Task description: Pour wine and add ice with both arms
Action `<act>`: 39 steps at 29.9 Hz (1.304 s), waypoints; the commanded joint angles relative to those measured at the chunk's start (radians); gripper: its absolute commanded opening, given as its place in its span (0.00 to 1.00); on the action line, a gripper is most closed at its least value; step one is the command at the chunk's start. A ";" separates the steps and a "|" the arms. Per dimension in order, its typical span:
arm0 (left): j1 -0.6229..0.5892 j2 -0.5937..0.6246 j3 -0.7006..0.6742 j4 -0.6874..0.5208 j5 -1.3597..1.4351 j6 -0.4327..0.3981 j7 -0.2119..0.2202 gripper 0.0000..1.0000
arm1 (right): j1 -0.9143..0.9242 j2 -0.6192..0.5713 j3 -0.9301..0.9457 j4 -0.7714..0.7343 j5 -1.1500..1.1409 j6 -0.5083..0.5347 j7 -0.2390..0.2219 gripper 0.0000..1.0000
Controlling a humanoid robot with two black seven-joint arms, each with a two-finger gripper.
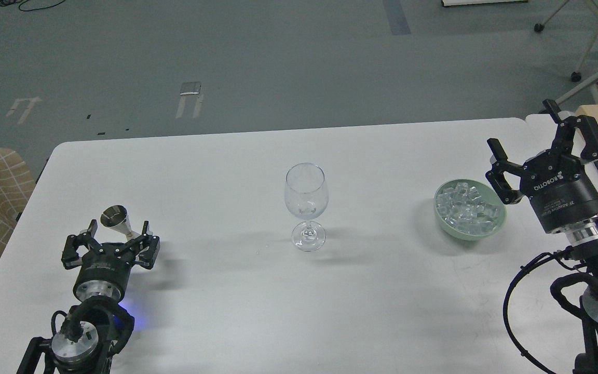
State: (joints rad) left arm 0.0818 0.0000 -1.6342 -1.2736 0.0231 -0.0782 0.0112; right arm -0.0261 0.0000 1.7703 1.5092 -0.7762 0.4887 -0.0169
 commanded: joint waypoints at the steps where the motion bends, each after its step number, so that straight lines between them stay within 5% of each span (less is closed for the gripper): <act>1: -0.013 0.000 0.001 0.011 0.001 0.005 0.001 1.00 | 0.000 0.000 0.000 -0.003 0.000 0.000 0.000 1.00; 20: -0.007 0.000 -0.001 0.000 0.005 -0.005 -0.011 0.92 | 0.000 0.000 0.000 -0.015 -0.002 0.000 0.000 1.00; 23: 0.001 0.000 0.002 0.005 0.005 -0.084 -0.014 0.64 | 0.000 0.000 0.000 -0.015 -0.002 0.000 0.000 1.00; 39: 0.000 0.000 0.005 0.028 0.008 -0.134 -0.011 0.65 | 0.002 0.000 0.000 -0.015 -0.002 0.000 0.000 1.00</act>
State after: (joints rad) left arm 0.0814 0.0000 -1.6305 -1.2526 0.0305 -0.2105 -0.0020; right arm -0.0247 0.0000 1.7702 1.4941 -0.7778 0.4887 -0.0169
